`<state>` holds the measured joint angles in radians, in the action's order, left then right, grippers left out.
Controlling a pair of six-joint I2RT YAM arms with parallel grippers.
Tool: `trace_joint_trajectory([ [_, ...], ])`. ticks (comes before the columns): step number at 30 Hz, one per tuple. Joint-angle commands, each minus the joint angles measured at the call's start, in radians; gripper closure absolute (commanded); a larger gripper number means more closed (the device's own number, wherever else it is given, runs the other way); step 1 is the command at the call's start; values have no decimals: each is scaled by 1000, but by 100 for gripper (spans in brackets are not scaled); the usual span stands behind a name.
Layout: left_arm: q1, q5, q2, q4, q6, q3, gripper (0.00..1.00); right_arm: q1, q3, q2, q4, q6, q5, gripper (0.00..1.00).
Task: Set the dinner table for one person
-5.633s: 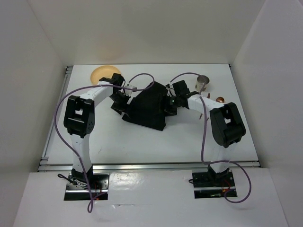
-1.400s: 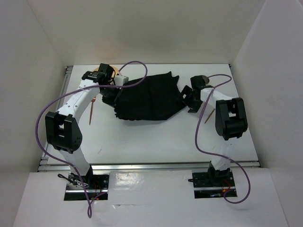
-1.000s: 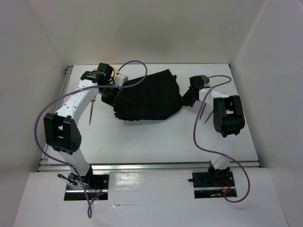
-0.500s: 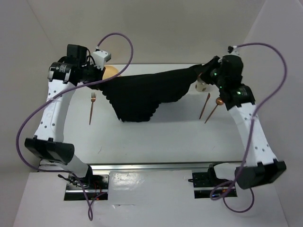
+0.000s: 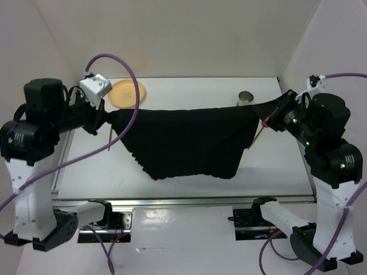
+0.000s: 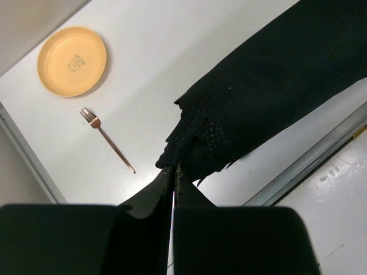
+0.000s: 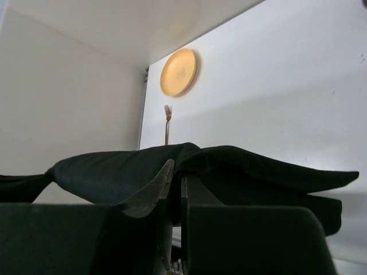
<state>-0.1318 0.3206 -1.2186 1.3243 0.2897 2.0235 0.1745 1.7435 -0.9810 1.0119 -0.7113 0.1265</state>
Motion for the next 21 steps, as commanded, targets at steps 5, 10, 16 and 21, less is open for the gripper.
trace_joint_trajectory([
  [5, 29, -133, 108, 41, 69, -60, 100, -17, 70, 105, 162, -25, -34, 100],
  [10, 29, -133, 53, 41, 49, -115, 100, -17, -42, 117, 143, -25, 1, 100],
  [16, 43, -124, -204, -51, 17, -143, 100, -17, -205, -56, -54, 36, -21, 100],
  [21, 98, -48, -540, -125, -50, 48, 100, -39, -243, -380, -286, 84, -33, 100],
])
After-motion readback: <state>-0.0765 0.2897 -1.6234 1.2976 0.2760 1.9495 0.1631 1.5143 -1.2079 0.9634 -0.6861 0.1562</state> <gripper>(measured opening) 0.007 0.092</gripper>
